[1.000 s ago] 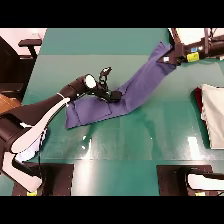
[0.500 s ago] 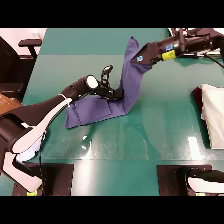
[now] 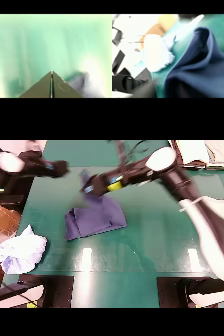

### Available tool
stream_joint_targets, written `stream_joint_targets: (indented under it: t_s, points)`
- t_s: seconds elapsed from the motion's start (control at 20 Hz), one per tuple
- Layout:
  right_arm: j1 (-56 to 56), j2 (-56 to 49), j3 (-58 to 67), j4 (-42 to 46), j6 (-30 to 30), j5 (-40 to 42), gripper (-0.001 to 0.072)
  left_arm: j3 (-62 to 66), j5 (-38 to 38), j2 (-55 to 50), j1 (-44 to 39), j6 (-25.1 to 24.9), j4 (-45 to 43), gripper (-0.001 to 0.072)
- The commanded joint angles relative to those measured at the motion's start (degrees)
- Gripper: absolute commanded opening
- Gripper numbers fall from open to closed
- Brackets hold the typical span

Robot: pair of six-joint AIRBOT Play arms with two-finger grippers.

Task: Fold the shirts.

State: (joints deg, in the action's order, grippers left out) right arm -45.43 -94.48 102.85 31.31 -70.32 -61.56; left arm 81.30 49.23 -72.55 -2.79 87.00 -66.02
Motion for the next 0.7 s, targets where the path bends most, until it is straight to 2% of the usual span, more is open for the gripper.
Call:
stream_joint_targets:
  t_s: [0.0, 0.1, 0.25, 0.55, 0.65]
  points:
    - [-8.3, -6.8, 0.0, -4.6, 5.4, 6.8, 0.0597, 0.0, 2.8, 9.5, 11.0, 0.0, -4.3, 0.0026]
    - [-8.4, -7.6, 0.0, 0.0, 5.6, 4.0, 0.0594, 0.0, 4.4, 11.5, 14.3, 0.0, -4.3, 0.0026]
    - [-3.5, -5.7, -1.1, 11.3, -1.2, -0.8, 0.0592, 0.0, 6.2, 11.9, 15.4, -0.5, -4.5, 0.0026]
    - [14.7, 3.4, -19.7, 23.7, -9.4, -3.9, 0.0600, 0.0, 7.5, 11.8, 15.4, -0.5, -4.2, 0.0027]
    - [20.5, 3.4, -24.3, 23.4, -9.7, -5.3, 0.0705, 0.0, 7.7, 11.8, 15.4, -0.5, -3.8, 0.0026]
